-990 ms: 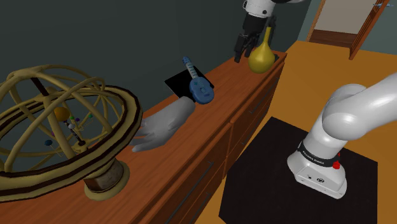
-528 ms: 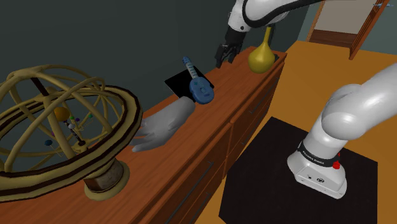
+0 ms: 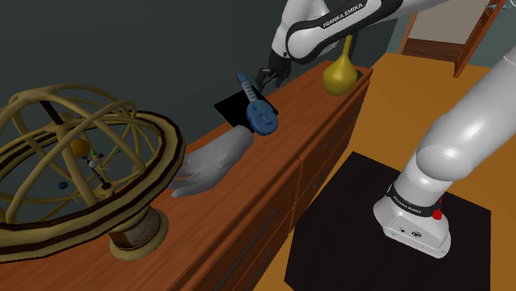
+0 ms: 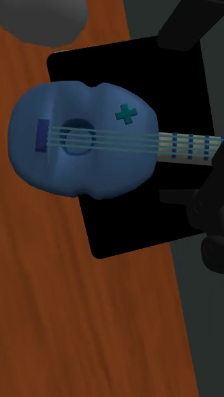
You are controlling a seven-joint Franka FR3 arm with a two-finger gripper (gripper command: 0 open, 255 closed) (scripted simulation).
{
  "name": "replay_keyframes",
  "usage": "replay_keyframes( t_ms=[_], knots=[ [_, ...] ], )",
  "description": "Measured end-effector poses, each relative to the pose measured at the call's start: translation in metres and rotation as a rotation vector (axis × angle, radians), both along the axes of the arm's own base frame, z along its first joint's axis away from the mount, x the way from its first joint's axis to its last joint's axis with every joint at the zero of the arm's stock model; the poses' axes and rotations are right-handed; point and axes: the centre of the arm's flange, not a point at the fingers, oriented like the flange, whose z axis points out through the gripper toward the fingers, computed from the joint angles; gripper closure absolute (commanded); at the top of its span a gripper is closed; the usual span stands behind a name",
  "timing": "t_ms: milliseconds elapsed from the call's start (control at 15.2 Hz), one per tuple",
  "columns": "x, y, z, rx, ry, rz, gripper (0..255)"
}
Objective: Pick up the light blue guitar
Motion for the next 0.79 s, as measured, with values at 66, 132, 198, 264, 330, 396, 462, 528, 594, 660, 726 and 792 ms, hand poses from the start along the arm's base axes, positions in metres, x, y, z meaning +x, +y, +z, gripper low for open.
replay_keyframes(
  t_ms=[66, 132, 198, 264, 330, 396, 462, 528, 594, 660, 726, 792],
  knots=[
    [0.009, 0.002, -0.005, -0.002, -0.016, -0.013, 0],
    [0.018, 0.001, -0.011, -0.004, -0.031, -0.026, 0],
    [0.028, 0.004, -0.013, -0.006, -0.047, -0.038, 0],
    [0.039, 0.001, -0.018, -0.008, -0.062, -0.051, 0],
    [0.049, 0.000, -0.025, -0.010, -0.078, -0.064, 0],
    [0.059, 0.000, -0.028, -0.011, -0.093, -0.076, 0],
    [0.064, 0.002, -0.033, -0.012, -0.101, -0.083, 0],
    [0.068, 0.001, -0.037, -0.012, -0.105, -0.086, 0],
    [0.070, 0.002, -0.043, -0.012, -0.107, -0.088, 0],
    [0.072, 0.001, -0.048, -0.012, -0.108, -0.089, 0],
    [0.072, 0.001, -0.054, -0.012, -0.109, -0.089, 0],
    [0.072, 0.001, -0.060, -0.012, -0.109, -0.089, 0]
  ],
)
